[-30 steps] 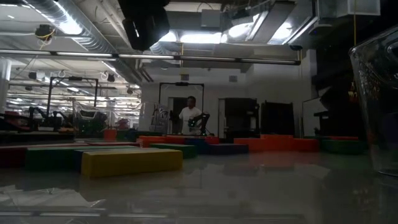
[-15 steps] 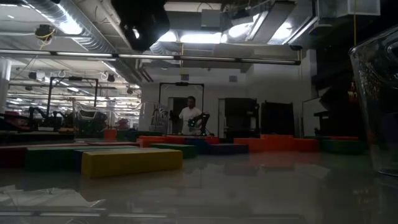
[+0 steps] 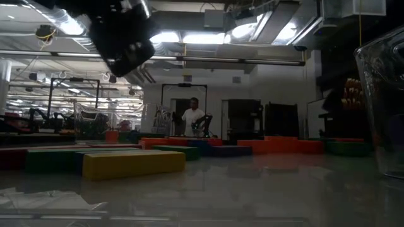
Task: Sort blocks by size
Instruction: Put the rectangular violet block into the bottom transparent bin, then put the rectangular green game piece into the bottom transparent bin
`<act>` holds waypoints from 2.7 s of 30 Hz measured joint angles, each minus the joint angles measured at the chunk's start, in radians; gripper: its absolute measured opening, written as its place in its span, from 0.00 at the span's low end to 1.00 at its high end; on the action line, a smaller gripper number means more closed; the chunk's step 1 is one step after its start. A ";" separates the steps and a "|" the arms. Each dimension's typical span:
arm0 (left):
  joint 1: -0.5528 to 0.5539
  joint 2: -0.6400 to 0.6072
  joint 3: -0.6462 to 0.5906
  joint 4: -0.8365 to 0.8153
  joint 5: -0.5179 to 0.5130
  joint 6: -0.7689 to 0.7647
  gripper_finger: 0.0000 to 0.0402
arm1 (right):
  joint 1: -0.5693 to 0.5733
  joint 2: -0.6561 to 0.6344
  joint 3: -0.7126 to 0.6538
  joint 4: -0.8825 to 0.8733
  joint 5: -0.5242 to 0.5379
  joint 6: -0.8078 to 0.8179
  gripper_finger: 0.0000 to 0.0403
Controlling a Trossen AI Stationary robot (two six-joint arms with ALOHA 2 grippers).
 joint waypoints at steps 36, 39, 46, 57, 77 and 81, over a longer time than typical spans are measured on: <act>-0.263 -0.125 0.000 -0.595 0.080 -1.271 0.34 | 0.018 0.000 -0.092 0.014 -0.035 0.111 0.43; -0.296 -0.111 0.000 -0.599 0.027 -1.346 0.33 | 0.018 0.000 -0.092 0.016 -0.034 0.111 0.43; -0.341 -0.077 0.000 -0.598 0.013 -1.380 0.33 | 0.018 0.000 -0.092 0.017 -0.034 0.111 0.43; -0.338 -0.096 0.042 -0.701 0.092 -1.174 0.33 | 0.018 0.000 -0.092 0.021 -0.034 0.109 0.43; -0.353 -0.095 0.087 -0.931 0.079 -0.963 0.36 | 0.018 0.000 -0.092 0.039 -0.034 0.110 0.43; -0.353 -0.095 0.087 -0.943 0.072 -0.946 0.44 | 0.018 0.000 -0.092 0.039 -0.034 0.110 0.43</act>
